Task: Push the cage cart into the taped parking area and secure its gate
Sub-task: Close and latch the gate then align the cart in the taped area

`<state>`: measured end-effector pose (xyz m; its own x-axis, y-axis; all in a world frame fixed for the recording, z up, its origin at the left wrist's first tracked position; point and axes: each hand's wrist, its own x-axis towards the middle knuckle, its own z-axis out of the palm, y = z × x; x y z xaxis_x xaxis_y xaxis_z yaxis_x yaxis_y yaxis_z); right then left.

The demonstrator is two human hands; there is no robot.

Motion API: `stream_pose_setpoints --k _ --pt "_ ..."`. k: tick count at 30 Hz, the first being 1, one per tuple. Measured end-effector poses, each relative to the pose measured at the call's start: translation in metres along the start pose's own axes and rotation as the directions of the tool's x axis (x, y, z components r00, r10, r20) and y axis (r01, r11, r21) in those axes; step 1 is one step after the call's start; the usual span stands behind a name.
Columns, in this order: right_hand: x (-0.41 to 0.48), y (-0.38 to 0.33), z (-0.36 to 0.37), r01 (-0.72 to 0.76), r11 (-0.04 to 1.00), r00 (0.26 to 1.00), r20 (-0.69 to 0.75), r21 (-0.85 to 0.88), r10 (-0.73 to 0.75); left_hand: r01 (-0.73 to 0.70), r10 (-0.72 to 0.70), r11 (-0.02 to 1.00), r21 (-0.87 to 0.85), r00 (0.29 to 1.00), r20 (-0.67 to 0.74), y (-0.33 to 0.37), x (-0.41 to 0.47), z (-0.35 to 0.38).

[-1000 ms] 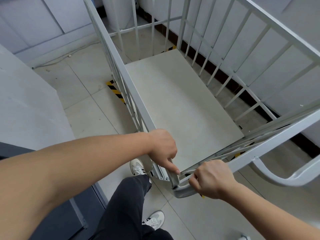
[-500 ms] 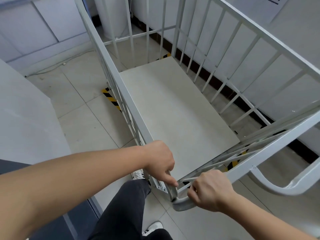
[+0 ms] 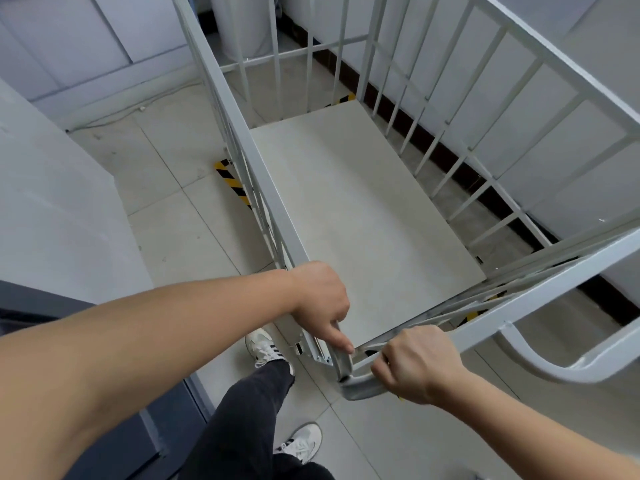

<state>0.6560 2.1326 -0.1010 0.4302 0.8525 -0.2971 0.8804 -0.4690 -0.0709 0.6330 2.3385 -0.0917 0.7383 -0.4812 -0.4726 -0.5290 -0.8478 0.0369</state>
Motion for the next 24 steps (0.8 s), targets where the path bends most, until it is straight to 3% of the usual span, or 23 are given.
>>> stream_pose_setpoints --k 16,24 --pt "-0.002 -0.003 -0.012 0.015 0.999 0.997 0.075 0.042 -0.018 0.026 -0.035 0.998 0.063 0.990 0.135 0.001 0.004 0.001" --pt "-0.002 0.001 -0.010 0.055 0.992 0.996 0.070 0.110 -0.063 0.049 -0.055 0.997 0.060 0.993 0.102 0.002 0.010 0.009"
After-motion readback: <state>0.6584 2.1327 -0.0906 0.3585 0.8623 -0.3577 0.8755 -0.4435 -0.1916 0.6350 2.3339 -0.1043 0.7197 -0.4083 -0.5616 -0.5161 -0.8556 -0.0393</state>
